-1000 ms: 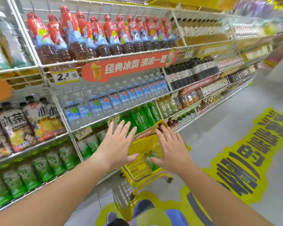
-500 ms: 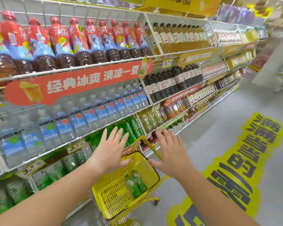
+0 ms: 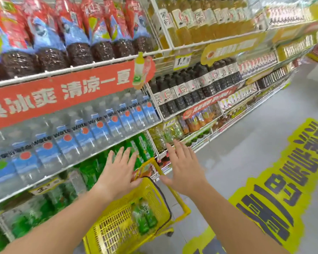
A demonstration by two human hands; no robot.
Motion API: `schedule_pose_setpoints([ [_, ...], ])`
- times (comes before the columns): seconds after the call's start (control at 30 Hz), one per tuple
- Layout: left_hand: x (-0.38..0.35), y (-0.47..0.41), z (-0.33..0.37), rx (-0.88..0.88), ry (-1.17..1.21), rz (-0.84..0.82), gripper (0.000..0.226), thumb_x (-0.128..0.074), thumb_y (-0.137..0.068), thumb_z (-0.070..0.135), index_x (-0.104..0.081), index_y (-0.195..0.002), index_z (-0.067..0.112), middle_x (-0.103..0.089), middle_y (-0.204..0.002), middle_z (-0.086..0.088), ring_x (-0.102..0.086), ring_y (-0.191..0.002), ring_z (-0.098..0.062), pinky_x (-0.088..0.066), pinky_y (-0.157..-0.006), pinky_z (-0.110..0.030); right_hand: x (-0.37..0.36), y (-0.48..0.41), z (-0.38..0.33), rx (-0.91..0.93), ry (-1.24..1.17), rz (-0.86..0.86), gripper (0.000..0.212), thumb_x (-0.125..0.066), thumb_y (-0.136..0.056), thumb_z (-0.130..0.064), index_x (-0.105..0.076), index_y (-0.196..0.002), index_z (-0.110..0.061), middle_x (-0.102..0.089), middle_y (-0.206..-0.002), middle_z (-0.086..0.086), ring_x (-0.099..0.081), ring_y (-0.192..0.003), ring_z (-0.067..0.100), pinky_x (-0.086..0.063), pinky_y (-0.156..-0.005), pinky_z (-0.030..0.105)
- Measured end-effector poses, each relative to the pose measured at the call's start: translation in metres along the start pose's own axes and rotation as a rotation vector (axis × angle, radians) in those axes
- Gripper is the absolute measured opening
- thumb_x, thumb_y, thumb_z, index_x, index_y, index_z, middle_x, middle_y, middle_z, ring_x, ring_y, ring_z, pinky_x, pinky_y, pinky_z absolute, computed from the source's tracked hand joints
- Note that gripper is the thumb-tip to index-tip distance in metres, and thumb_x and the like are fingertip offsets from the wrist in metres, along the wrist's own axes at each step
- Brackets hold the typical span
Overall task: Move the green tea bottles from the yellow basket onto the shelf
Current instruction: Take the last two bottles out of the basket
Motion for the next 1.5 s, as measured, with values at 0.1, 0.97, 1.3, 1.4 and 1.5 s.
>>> schedule_pose_setpoints([
  [0.1,-0.004,-0.008,-0.004,0.048,0.020,-0.022,0.101,-0.008,-0.083,0.079,-0.009,-0.159,0.013,-0.016,-0.165,-0.017,-0.011,-0.153,-0.036,-0.013,-0.121,-0.059,-0.011,-0.028,0.000,0.054,-0.013,-0.023,0.106,-0.052,-0.078,-0.075,-0.020,-0.158,-0.013,-0.023,-0.162,0.015,-0.021,-0.149,0.035,-0.024,-0.117,0.057],
  [0.97,-0.175,0.027,0.069,0.763,0.371,-0.403,0.103,-0.055,-0.068,0.073,-0.048,-0.145,0.006,-0.053,-0.144,-0.021,-0.051,-0.132,-0.039,-0.045,-0.105,-0.056,-0.227,-0.106,-0.034,0.733,0.029,-0.607,0.101,-0.050,-0.088,-0.067,0.003,-0.159,-0.018,-0.003,-0.166,0.008,-0.005,-0.152,0.029,-0.013,-0.120,0.045],
  [1.3,-0.361,0.010,0.083,0.667,0.448,-0.625,0.090,-0.044,-0.097,0.053,0.007,-0.158,0.010,-0.003,-0.166,-0.017,-0.009,-0.153,-0.034,-0.021,-0.120,-0.047,-0.399,-0.084,-0.055,0.401,-0.228,-0.710,0.106,-0.061,-0.084,-0.062,-0.001,-0.158,-0.016,-0.027,-0.156,0.005,-0.026,-0.144,0.025,-0.031,-0.114,0.037],
  [1.4,-0.409,0.002,0.088,0.591,0.483,-0.667,0.091,-0.043,-0.098,0.055,0.010,-0.157,0.011,0.000,-0.165,-0.016,-0.007,-0.152,-0.033,-0.019,-0.121,-0.047,-0.444,-0.075,-0.057,0.354,-0.262,-0.694,0.101,-0.062,-0.082,-0.062,-0.005,-0.156,-0.021,-0.035,-0.149,0.001,-0.034,-0.137,0.022,-0.038,-0.107,0.038],
  [1.5,-0.455,-0.006,0.089,0.534,0.500,-0.672,0.092,-0.045,-0.097,0.057,0.007,-0.157,0.010,-0.004,-0.164,-0.017,-0.013,-0.150,-0.034,-0.026,-0.118,-0.049,-0.484,-0.071,-0.057,0.300,-0.234,-0.734,0.100,-0.062,-0.083,-0.062,-0.006,-0.155,-0.020,-0.033,-0.148,0.004,-0.033,-0.137,0.024,-0.038,-0.106,0.040],
])
Point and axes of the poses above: each hand's wrist, its own y-axis away from the middle knuckle, its own x-axis out of the back of the hand, z = x × y, the point moved 3 cm from there along -y, towards the middle knuckle
